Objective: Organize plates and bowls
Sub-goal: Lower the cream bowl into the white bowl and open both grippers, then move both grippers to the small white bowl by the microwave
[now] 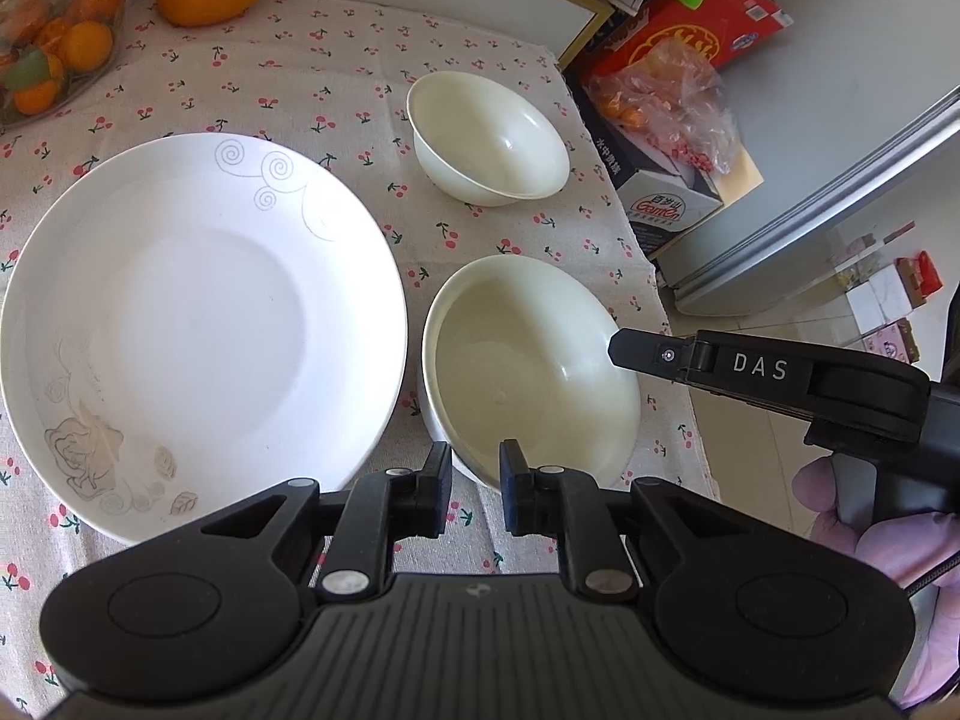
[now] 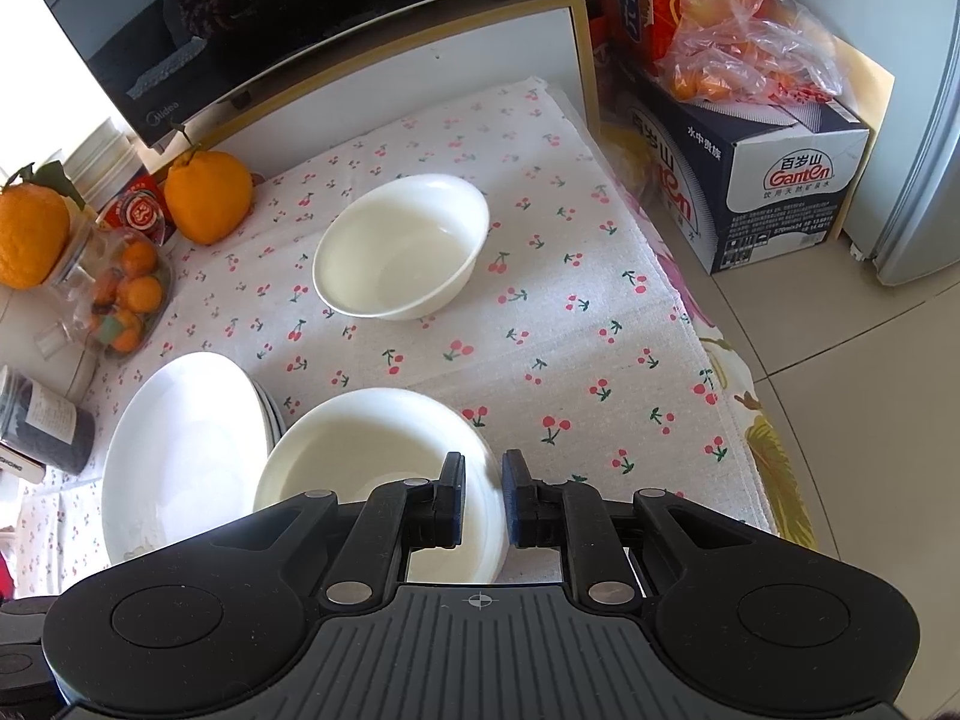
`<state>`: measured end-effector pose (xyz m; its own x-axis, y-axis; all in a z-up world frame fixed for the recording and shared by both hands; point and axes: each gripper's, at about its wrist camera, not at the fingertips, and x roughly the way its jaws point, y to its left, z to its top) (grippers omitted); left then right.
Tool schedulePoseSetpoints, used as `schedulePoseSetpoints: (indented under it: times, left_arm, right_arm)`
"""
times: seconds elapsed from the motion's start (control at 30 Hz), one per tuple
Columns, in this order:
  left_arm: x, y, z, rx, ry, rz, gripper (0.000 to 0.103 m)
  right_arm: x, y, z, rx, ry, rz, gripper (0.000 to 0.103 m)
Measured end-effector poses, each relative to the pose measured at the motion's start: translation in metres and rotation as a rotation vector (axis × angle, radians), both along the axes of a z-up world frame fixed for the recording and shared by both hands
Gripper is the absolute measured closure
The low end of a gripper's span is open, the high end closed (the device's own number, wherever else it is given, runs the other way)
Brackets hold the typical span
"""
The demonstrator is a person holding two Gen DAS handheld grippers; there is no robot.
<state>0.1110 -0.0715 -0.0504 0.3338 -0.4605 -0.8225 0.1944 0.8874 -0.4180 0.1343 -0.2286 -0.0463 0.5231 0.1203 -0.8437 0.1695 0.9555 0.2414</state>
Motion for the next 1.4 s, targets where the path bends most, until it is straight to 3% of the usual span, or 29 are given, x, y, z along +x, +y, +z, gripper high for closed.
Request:
schedulePoseSetpoints:
  times: [0.27, 0.5, 0.67, 0.73, 0.87, 0.93, 1.1, 1.4]
  left_arm:
    - [-0.001, -0.001, 0.005, 0.037, -0.033, -0.032, 0.08]
    - [-0.005, -0.003, 0.014, 0.082, -0.081, -0.062, 0.064]
    - [-0.003, 0.0, 0.02, 0.091, -0.09, -0.078, 0.052]
    - [-0.002, 0.003, 0.026, 0.101, -0.11, -0.063, 0.043]
    - [-0.001, 0.011, 0.037, 0.107, -0.15, -0.036, 0.033]
    - [0.003, 0.013, 0.043, 0.111, -0.168, -0.021, 0.026]
    - [0.02, 0.016, 0.055, 0.144, -0.211, -0.009, 0.012]
    - [0.058, 0.003, 0.067, 0.263, -0.285, -0.045, 0.004]
  right_arm:
    - [0.0, -0.005, 0.0, 0.049, 0.002, 0.0, 0.083]
    - [0.0, -0.011, 0.001, 0.115, 0.004, -0.026, 0.065]
    - [-0.001, -0.02, 0.009, 0.243, -0.03, -0.053, 0.05]
    - [-0.001, -0.023, 0.012, 0.272, -0.049, -0.07, 0.042]
    - [0.001, -0.032, 0.011, 0.344, -0.056, -0.108, 0.04]
    - [0.003, -0.035, 0.01, 0.377, -0.069, -0.124, 0.032]
    - [0.007, -0.053, 0.001, 0.511, -0.125, -0.206, 0.03]
    - [0.02, -0.074, -0.028, 0.673, -0.157, -0.33, 0.029]
